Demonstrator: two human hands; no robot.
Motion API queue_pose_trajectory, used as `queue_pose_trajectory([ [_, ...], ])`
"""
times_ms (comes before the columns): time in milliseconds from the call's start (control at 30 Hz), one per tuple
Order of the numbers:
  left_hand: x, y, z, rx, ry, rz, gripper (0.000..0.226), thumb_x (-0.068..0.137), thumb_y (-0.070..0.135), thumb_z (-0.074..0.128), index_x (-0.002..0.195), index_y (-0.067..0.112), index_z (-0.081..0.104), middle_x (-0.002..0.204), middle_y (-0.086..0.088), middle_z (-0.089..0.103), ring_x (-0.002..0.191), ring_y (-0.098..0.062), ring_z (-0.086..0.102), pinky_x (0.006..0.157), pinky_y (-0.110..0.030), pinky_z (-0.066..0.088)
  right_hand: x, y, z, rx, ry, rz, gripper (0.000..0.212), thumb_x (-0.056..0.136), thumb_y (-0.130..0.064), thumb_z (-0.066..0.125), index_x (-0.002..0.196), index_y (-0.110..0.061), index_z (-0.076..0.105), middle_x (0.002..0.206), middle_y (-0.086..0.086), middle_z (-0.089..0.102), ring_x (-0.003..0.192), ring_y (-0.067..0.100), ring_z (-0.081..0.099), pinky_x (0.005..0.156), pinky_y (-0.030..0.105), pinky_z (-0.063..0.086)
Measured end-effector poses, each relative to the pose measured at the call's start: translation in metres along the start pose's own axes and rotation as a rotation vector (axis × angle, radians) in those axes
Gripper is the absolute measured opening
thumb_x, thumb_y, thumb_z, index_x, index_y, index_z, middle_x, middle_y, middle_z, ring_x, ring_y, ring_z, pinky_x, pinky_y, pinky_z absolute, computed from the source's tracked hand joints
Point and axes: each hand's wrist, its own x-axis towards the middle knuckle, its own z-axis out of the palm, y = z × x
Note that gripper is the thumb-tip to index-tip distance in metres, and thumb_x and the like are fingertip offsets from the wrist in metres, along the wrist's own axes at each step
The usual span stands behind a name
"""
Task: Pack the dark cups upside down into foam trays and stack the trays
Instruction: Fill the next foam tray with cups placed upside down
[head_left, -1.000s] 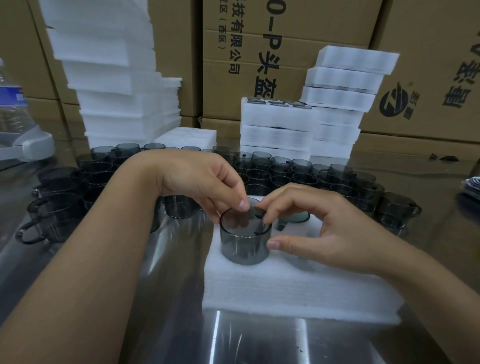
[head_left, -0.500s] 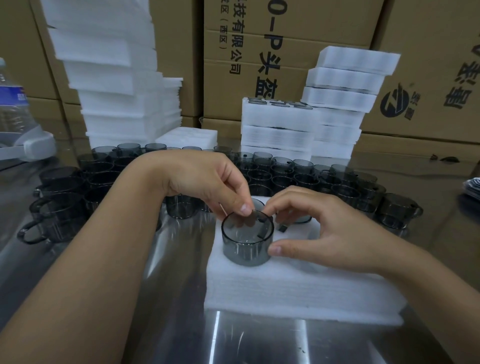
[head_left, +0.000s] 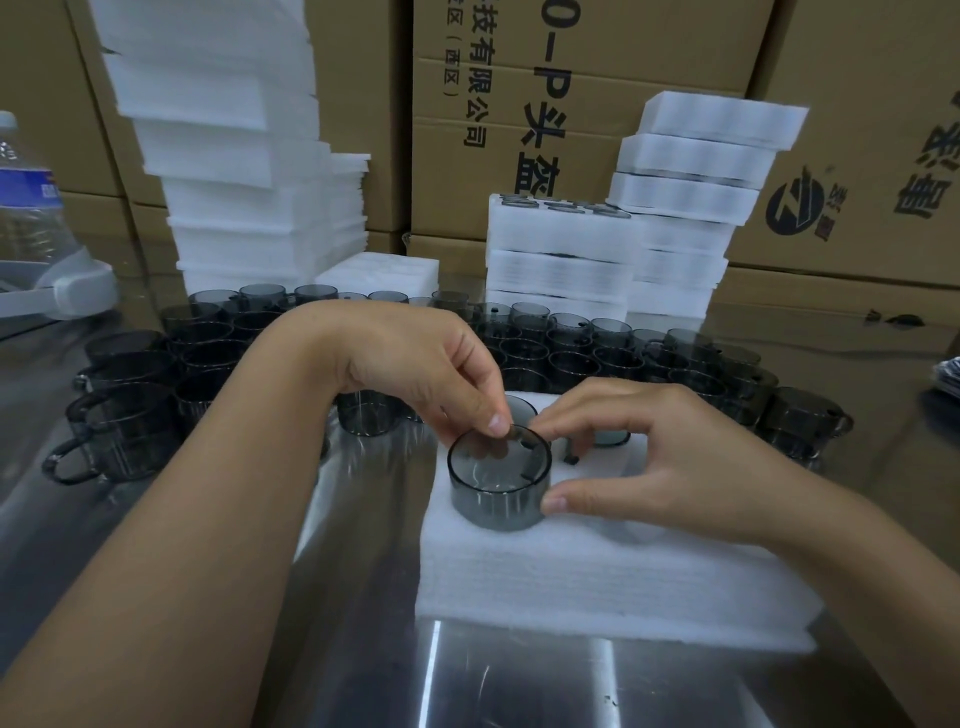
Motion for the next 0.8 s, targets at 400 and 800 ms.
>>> queue_pose_trajectory([
  [400, -0.001, 0.0, -0.001, 0.07, -0.024, -0.066, 0.004, 0.076, 0.019, 0.079, 0.079, 0.021, 0.077, 0.08, -0.001, 0.074, 0.075, -0.007, 0.069, 0.067, -0.017, 0.053, -0.001, 0.003, 0.003, -0.033, -0.037, 0.02, 0.052, 0.063, -0.063, 0.064, 0.106, -0.033, 0.071, 0.103, -0.016, 0.064, 0.099, 0.002, 0.059, 0.091, 0.024, 0.045],
  [800, -0.009, -0.001, -0.003, 0.221, -0.077, -0.145, 0.034, 0.058, 0.031, 0.089, 0.083, 0.022, 0.068, 0.063, 0.008, 0.058, 0.054, 0.0, 0.051, 0.058, -0.02, 0.038, 0.0, 0.004, 0.007, 0.132, -0.015, 0.063, 0.048, 0.057, -0.057, 0.071, 0.102, -0.041, 0.073, 0.095, -0.016, 0.06, 0.089, 0.003, 0.059, 0.088, 0.026, 0.046],
])
